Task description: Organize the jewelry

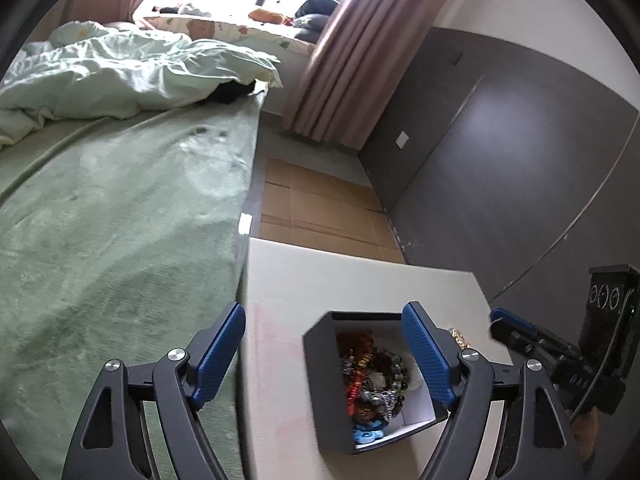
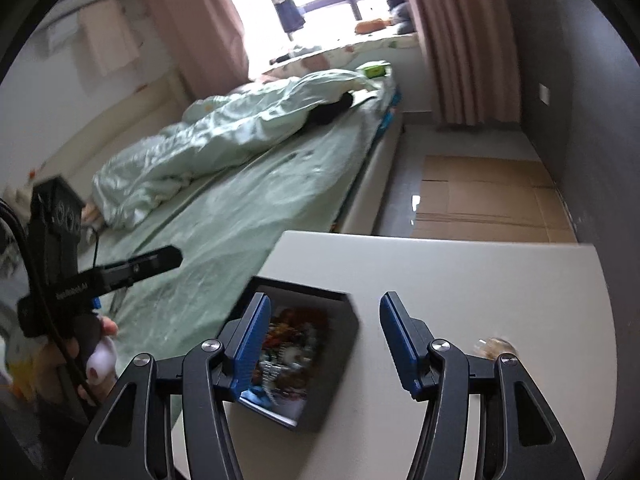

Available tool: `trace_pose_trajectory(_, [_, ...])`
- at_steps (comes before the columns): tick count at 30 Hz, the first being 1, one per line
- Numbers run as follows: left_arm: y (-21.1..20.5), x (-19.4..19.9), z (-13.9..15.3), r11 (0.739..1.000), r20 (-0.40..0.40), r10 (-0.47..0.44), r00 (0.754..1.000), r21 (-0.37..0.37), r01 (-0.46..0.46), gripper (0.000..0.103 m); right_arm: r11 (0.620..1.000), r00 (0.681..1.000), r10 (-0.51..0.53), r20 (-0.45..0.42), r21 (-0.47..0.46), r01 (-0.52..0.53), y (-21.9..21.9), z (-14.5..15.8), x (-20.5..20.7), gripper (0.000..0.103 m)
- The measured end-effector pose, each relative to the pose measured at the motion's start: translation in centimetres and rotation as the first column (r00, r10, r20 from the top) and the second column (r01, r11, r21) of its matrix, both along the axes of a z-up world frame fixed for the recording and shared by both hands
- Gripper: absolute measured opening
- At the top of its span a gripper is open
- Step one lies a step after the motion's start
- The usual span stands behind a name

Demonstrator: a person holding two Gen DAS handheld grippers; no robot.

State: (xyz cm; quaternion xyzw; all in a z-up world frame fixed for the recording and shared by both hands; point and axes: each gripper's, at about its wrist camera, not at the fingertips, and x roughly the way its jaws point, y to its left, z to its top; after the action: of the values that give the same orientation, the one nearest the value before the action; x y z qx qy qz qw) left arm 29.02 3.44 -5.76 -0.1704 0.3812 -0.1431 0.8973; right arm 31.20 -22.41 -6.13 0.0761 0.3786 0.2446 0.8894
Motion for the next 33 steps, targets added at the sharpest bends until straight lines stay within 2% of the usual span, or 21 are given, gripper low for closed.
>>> trace_pose_trajectory(8, [-6.1, 0.0, 0.8, 0.991, 0.006, -0.107, 0.994, 0.084, 0.106, 0.081, 0.994, 0.996, -0.091, -0.026, 0.054, 0.092, -6.6, 0.3, -0.4, 0.057])
trace_pose_trajectory(18, [-13.7, -0.1, 0.5, 0.953, -0.032, -0.250, 0.968, 0.171, 0.252, 0.081, 0.977, 0.977, -0.164, -0.139, 0.115, 0.180, -11.3, -1.3, -0.6, 0.057])
trace_pose_trajectory(27, [-20.2, 0.6, -0.6, 0.891, -0.099, -0.339, 0.936, 0.284, 0.353, 0.081, 0.957, 0.959, -0.212, -0.187, 0.160, 0.243, -14.4, -2.1, -0.8, 0.057])
trace_pose_trajectory(33, [-22.8, 1.0, -2.0, 0.860, -0.141, -0.362, 0.921, 0.331, 0.389, 0.081, 0.945, 0.952, -0.237, -0.192, 0.183, 0.272, -16.5, -2.1, -1.1, 0.057])
